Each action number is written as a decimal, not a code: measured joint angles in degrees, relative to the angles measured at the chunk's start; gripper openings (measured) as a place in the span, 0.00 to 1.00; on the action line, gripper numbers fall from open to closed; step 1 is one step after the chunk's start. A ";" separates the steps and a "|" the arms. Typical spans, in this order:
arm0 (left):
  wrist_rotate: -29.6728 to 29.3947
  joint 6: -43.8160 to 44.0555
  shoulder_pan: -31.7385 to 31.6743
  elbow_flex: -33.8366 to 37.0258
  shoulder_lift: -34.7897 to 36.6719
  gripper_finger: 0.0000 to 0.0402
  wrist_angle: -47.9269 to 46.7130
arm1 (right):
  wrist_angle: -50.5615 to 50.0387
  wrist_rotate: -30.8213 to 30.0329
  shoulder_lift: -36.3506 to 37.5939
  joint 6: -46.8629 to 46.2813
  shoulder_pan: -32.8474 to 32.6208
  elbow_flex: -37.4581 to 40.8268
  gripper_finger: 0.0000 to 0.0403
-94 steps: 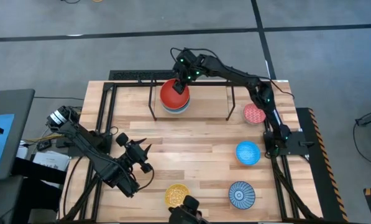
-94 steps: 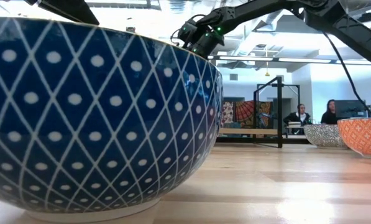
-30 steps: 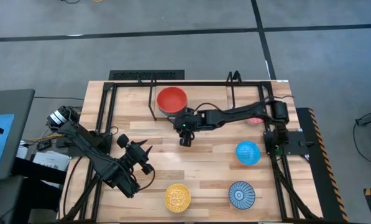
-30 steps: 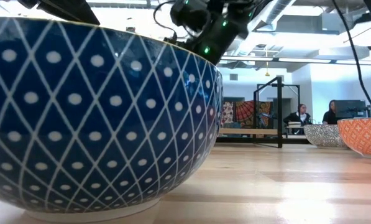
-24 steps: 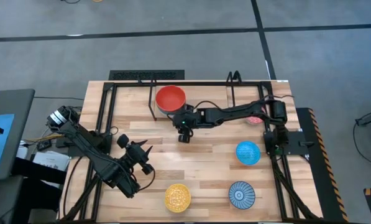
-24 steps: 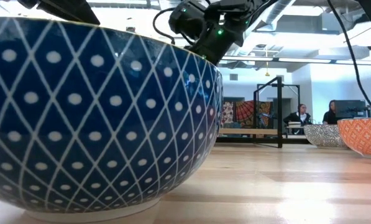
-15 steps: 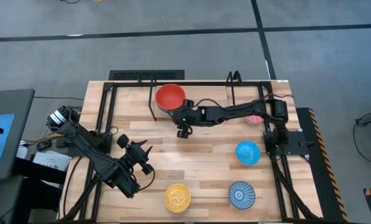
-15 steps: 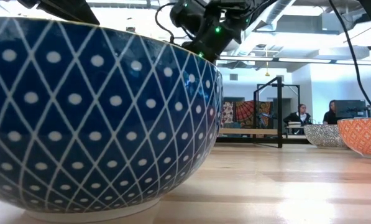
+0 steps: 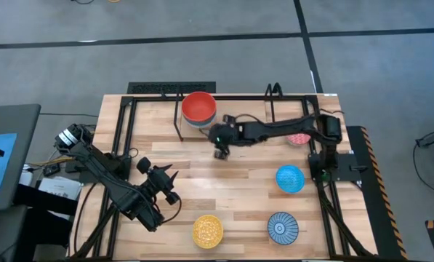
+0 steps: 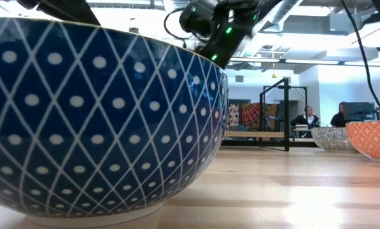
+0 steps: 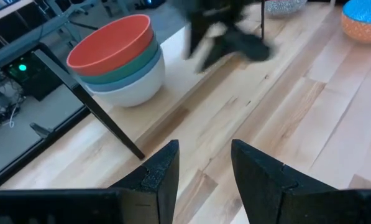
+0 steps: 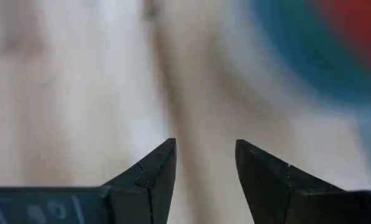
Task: Place and stack bowls onto a shelf
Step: Put the red pattern bowl on the shelf
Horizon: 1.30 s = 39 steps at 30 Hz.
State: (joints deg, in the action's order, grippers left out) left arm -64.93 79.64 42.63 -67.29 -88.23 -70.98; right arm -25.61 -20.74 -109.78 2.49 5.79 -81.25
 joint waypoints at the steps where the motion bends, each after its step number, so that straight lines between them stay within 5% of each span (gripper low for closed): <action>1: 0.09 -0.02 0.02 0.00 0.00 0.33 -0.03 | -3.68 0.05 1.11 -1.59 -1.22 0.09 0.47; 14: 2.85 -5.47 -0.24 -0.02 0.00 0.33 2.48 | -25.22 1.31 14.34 -16.95 -14.90 0.12 0.47; 20: 7.02 -6.27 0.23 -0.02 0.00 0.33 2.60 | -30.89 0.13 23.67 -26.48 -16.52 7.80 0.47; 27: 7.01 -6.03 1.81 -0.02 0.00 0.33 3.47 | -38.65 0.58 36.21 -34.66 -13.29 17.87 0.47; 33: -0.04 -6.34 0.30 -0.02 0.00 0.33 8.90 | -38.98 -1.28 45.19 -40.47 -7.71 26.42 0.47; 39: 1.60 -21.06 -2.89 -0.02 0.00 0.33 23.87 | -39.15 0.57 50.54 -43.42 -2.45 32.50 0.47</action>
State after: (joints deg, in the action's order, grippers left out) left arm -63.33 58.57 39.74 -67.31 -88.23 -47.11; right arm -64.76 -20.17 -59.24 -40.93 3.34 -48.75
